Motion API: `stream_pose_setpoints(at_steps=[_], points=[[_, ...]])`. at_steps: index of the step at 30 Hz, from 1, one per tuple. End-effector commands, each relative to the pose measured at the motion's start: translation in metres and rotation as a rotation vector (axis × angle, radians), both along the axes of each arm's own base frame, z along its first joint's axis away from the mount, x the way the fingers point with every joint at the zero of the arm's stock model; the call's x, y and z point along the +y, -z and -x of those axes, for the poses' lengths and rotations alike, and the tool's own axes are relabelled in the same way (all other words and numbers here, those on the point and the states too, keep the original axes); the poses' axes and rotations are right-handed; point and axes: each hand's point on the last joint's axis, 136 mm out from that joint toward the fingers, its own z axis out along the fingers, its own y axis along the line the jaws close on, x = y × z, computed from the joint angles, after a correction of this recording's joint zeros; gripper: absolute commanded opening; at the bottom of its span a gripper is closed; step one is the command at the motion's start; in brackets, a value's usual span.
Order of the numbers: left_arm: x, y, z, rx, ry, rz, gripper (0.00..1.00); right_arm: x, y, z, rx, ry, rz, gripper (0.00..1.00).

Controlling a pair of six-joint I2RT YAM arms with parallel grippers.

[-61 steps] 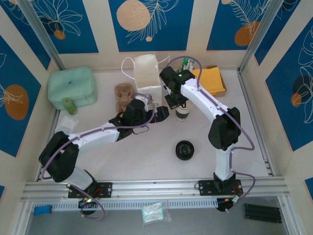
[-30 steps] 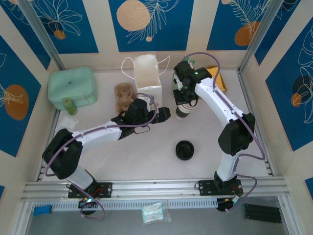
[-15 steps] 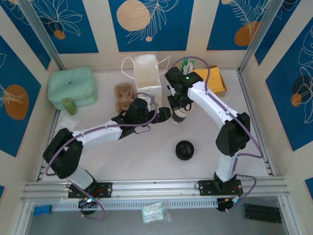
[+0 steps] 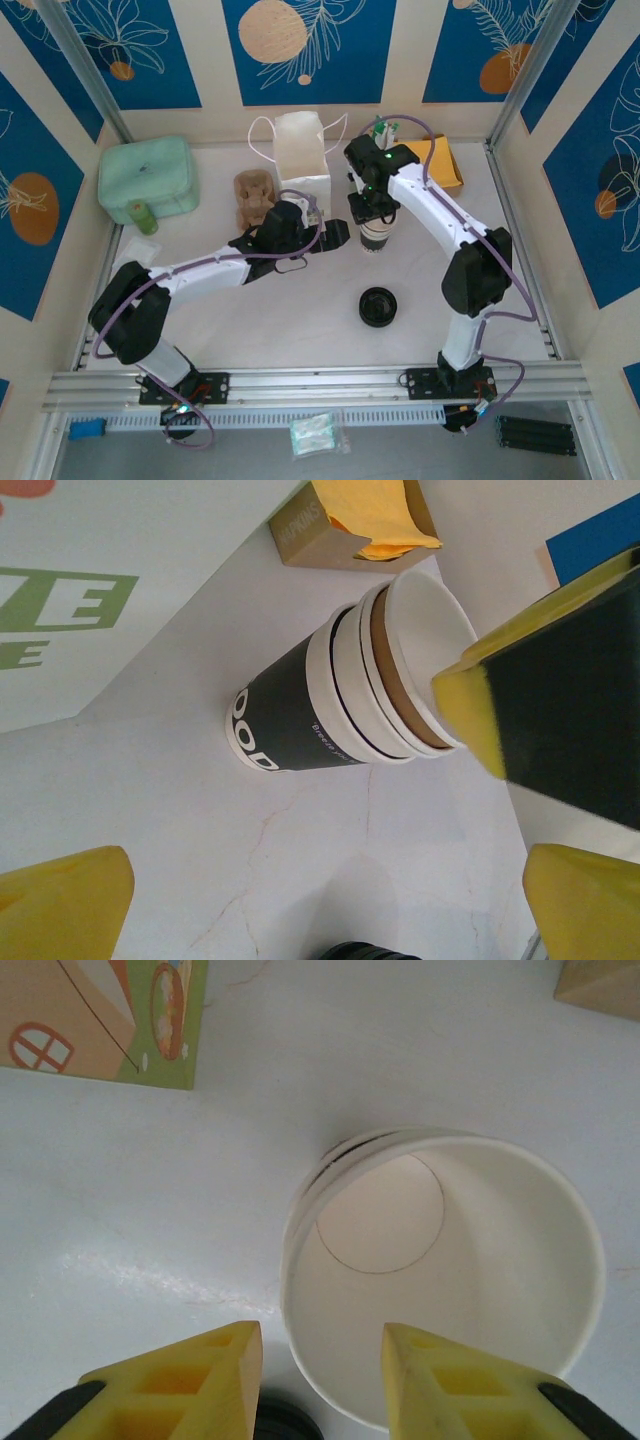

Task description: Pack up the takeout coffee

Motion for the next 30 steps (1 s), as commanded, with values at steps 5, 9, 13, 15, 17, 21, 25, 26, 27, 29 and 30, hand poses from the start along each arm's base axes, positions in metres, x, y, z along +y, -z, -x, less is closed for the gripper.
stream_pose_setpoints(at_steps=[5, 9, 13, 15, 17, 21, 25, 26, 27, 29, 30], points=[[-0.004, -0.01, -0.005, -0.012, 0.013, 0.014, 1.0, -0.051, -0.018, -0.007, -0.027, 0.181, -0.048, 0.37], [-0.005, -0.01, -0.005, -0.011, 0.016, 0.016, 0.99, -0.065, -0.002, -0.01, 0.01, 0.225, -0.053, 0.37], [-0.006, -0.01, -0.005, -0.01, 0.016, 0.015, 1.0, -0.062, 0.006, -0.012, 0.028, 0.223, -0.064, 0.37], [-0.006, -0.01, -0.006, -0.01, 0.016, 0.016, 0.99, -0.059, 0.008, -0.013, 0.031, 0.217, -0.068, 0.36], [-0.006, -0.01, -0.006, -0.011, 0.016, 0.017, 1.0, -0.058, 0.01, -0.015, 0.035, 0.216, -0.068, 0.35], [-0.005, -0.009, -0.006, -0.01, 0.014, 0.015, 0.99, -0.058, 0.016, -0.017, 0.046, 0.213, -0.062, 0.33], [-0.006, -0.01, -0.006, -0.01, 0.014, 0.018, 0.99, -0.057, 0.022, -0.018, 0.059, 0.212, -0.055, 0.32], [-0.006, -0.009, -0.006, -0.009, 0.016, 0.017, 0.99, -0.057, 0.023, -0.018, 0.06, 0.21, -0.055, 0.3], [-0.006, -0.009, -0.006, -0.009, 0.015, 0.018, 0.99, -0.057, 0.024, -0.019, 0.063, 0.211, -0.052, 0.29], [-0.007, -0.01, -0.006, -0.011, 0.017, 0.019, 1.0, -0.056, 0.024, -0.019, 0.063, 0.209, -0.054, 0.25], [-0.007, -0.01, -0.006, -0.01, 0.016, 0.019, 0.99, -0.057, 0.024, -0.019, 0.064, 0.211, -0.053, 0.23]])
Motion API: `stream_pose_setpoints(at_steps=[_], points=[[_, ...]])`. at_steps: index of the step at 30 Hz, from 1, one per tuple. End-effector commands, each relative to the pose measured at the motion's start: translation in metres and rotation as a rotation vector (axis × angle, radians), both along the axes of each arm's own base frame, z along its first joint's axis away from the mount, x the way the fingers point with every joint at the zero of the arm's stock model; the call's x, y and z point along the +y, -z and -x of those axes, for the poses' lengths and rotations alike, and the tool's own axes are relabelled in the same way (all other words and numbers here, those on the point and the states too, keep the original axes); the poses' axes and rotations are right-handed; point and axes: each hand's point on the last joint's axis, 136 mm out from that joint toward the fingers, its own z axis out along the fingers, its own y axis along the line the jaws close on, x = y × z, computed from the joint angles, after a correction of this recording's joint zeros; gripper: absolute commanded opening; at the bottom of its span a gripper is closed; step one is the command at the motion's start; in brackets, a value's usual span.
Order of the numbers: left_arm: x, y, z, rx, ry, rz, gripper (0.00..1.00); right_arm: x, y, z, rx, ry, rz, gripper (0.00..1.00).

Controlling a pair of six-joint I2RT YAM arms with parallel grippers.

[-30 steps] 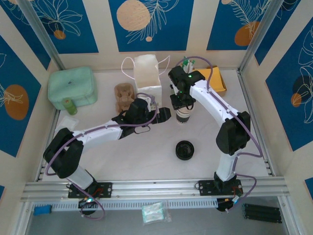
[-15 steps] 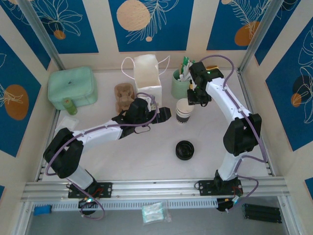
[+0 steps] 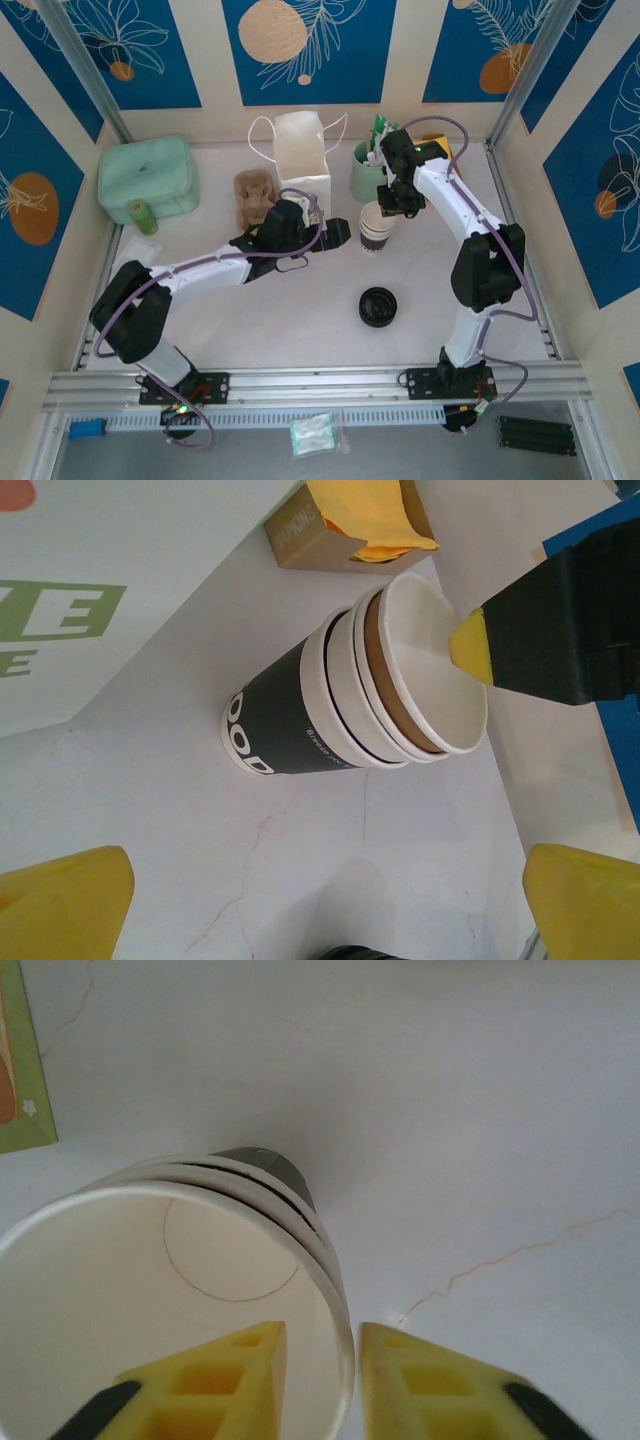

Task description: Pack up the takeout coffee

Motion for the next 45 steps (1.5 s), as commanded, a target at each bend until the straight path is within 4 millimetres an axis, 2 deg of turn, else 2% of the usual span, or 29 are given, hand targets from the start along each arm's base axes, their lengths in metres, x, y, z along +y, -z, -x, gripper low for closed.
stream_pose_setpoints(at_steps=[1, 7, 12, 18, 22, 31, 41, 45], points=[[-0.004, -0.008, -0.004, -0.009, 0.013, 0.015, 0.99, 0.006, 0.002, 0.001, 0.011, -0.005, -0.02, 0.2], [-0.005, -0.007, -0.004, -0.006, 0.016, 0.016, 0.99, 0.005, -0.005, 0.002, -0.002, -0.003, -0.022, 0.0], [-0.005, -0.007, -0.005, -0.006, 0.014, 0.015, 0.99, 0.006, -0.021, 0.005, -0.033, 0.005, -0.053, 0.0], [-0.005, -0.005, -0.004, -0.003, 0.021, 0.008, 0.99, 0.009, -0.046, 0.007, -0.079, 0.04, -0.189, 0.0], [-0.005, -0.002, -0.004, 0.003, 0.021, 0.004, 0.99, 0.006, -0.052, 0.007, -0.085, 0.063, -0.251, 0.0], [-0.009, 0.0, -0.005, 0.01, 0.034, -0.008, 0.99, 0.0, -0.037, 0.01, -0.055, 0.119, -0.343, 0.0], [-0.019, 0.01, -0.007, 0.027, 0.06, -0.046, 0.99, -0.007, -0.006, 0.016, 0.009, 0.136, -0.296, 0.0], [-0.023, 0.016, -0.008, 0.019, 0.074, -0.104, 0.99, -0.007, -0.008, 0.016, 0.002, 0.153, -0.333, 0.0]])
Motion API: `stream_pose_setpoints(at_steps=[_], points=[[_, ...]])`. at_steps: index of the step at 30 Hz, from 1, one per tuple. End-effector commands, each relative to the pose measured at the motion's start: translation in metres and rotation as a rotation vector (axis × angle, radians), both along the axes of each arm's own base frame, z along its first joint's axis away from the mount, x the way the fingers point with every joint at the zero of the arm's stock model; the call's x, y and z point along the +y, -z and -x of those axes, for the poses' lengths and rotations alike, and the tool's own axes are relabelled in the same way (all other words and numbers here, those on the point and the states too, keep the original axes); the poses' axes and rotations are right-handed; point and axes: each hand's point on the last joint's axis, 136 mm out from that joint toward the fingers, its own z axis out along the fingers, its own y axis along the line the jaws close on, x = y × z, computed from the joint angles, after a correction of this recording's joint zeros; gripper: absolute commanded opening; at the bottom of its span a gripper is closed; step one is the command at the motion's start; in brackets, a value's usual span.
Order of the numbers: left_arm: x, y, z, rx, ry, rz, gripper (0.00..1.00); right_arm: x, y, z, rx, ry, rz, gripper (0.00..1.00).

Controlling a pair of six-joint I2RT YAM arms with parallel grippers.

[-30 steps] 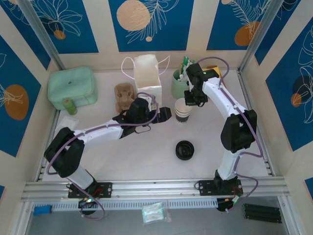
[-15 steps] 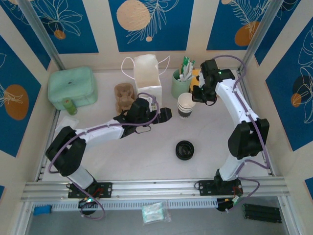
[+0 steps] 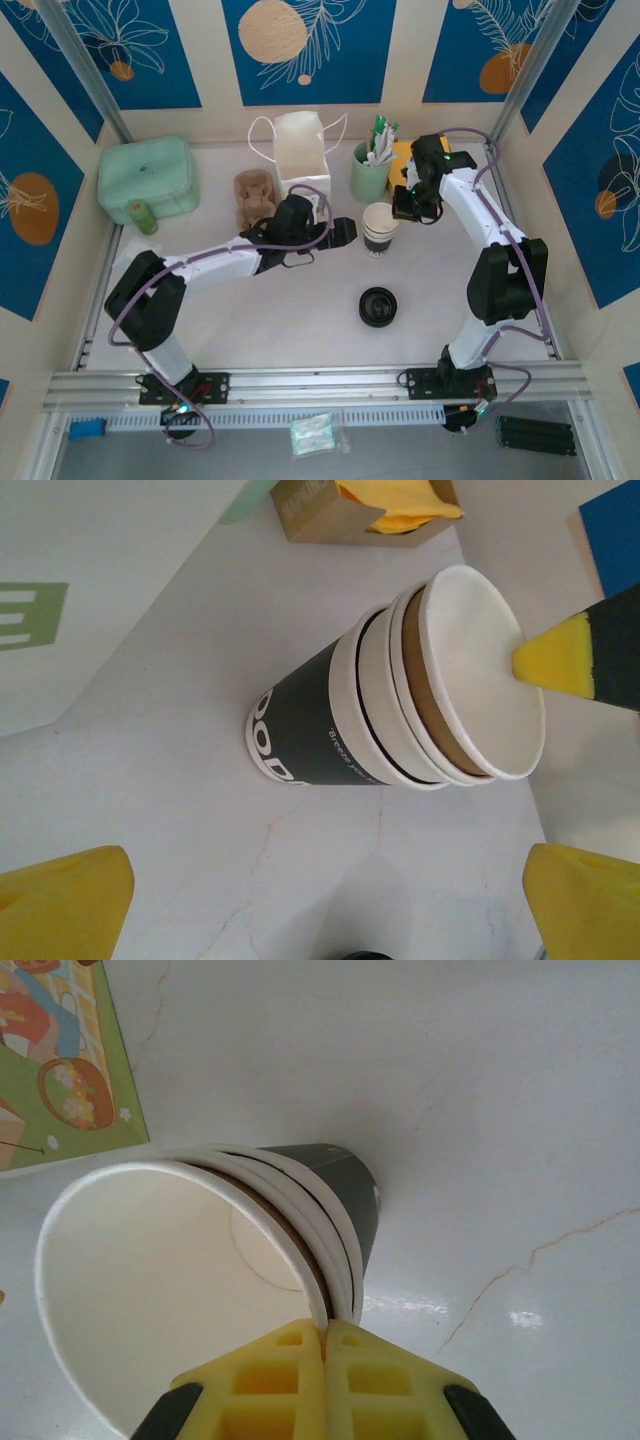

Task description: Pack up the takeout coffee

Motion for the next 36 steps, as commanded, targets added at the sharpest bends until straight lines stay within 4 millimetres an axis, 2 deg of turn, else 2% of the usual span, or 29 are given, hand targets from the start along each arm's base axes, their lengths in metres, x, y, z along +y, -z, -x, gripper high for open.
stream_pose_setpoints(at_steps=[1, 10, 21, 36], points=[[-0.008, 0.002, 0.0, -0.021, 0.037, -0.056, 0.99, 0.005, -0.008, 0.001, -0.018, 0.02, -0.068, 0.0], [-0.021, 0.015, -0.002, -0.018, 0.046, -0.056, 0.99, 0.006, -0.006, 0.001, -0.009, 0.028, -0.099, 0.0], [-0.037, 0.015, -0.013, -0.016, 0.009, 0.046, 0.99, 0.007, -0.002, 0.003, -0.002, 0.03, -0.112, 0.0], [-0.042, 0.029, -0.022, -0.001, -0.038, 0.09, 0.99, 0.012, 0.0, 0.005, 0.007, 0.023, -0.145, 0.0]])
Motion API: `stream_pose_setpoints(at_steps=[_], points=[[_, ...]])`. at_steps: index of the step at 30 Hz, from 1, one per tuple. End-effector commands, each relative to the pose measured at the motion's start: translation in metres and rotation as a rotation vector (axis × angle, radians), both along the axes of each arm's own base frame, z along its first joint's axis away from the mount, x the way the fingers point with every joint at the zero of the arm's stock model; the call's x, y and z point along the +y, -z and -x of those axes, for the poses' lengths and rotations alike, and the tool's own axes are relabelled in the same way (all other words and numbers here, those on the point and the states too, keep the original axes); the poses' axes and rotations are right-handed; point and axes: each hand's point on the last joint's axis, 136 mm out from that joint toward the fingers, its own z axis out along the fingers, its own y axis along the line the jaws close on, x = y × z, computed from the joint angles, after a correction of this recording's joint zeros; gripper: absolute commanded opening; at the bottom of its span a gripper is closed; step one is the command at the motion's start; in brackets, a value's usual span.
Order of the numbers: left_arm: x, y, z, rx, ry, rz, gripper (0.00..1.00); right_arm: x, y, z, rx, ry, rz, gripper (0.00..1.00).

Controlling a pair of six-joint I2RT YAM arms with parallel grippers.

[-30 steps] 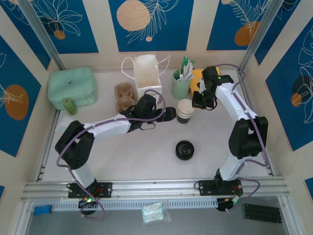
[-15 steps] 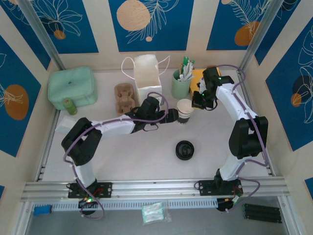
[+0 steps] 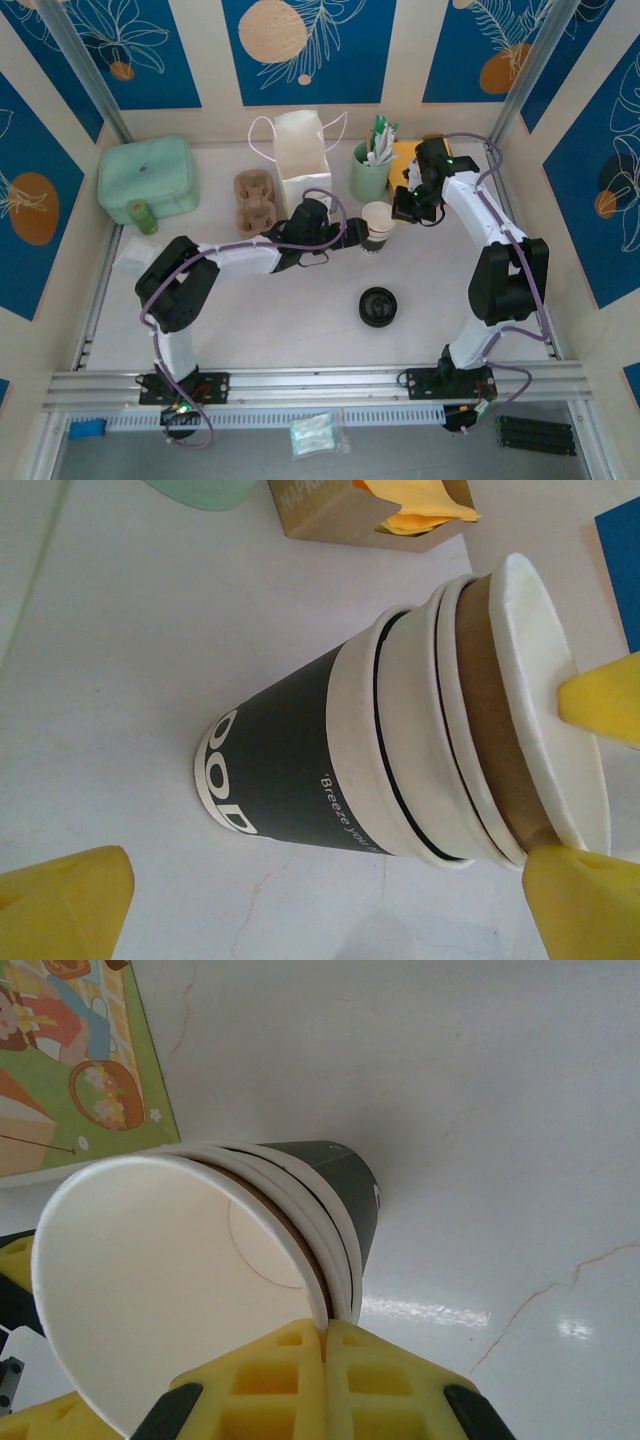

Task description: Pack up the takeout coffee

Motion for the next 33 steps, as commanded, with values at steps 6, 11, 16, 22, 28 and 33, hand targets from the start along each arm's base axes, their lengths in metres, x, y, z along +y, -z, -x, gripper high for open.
stream_pose_setpoints(at_steps=[6, 11, 16, 22, 28, 33], points=[[-0.007, 0.007, -0.008, -0.014, -0.039, 0.031, 1.0, 0.013, -0.013, 0.01, 0.004, -0.004, -0.098, 0.0], [-0.006, 0.021, -0.006, -0.006, -0.043, -0.003, 0.99, 0.021, -0.027, 0.01, -0.012, -0.006, -0.173, 0.0], [-0.002, 0.035, -0.002, 0.001, -0.046, -0.044, 0.99, 0.025, -0.04, 0.01, -0.03, 0.001, -0.255, 0.0], [0.002, 0.046, 0.001, 0.009, -0.045, -0.073, 0.99, 0.026, -0.048, 0.01, -0.034, 0.016, -0.33, 0.0], [0.003, 0.044, 0.002, -0.001, -0.036, -0.084, 0.99, 0.022, -0.046, 0.009, -0.031, 0.044, -0.365, 0.0], [0.004, 0.041, 0.003, -0.008, -0.029, -0.086, 1.0, 0.016, -0.036, 0.007, -0.018, 0.068, -0.36, 0.0]])
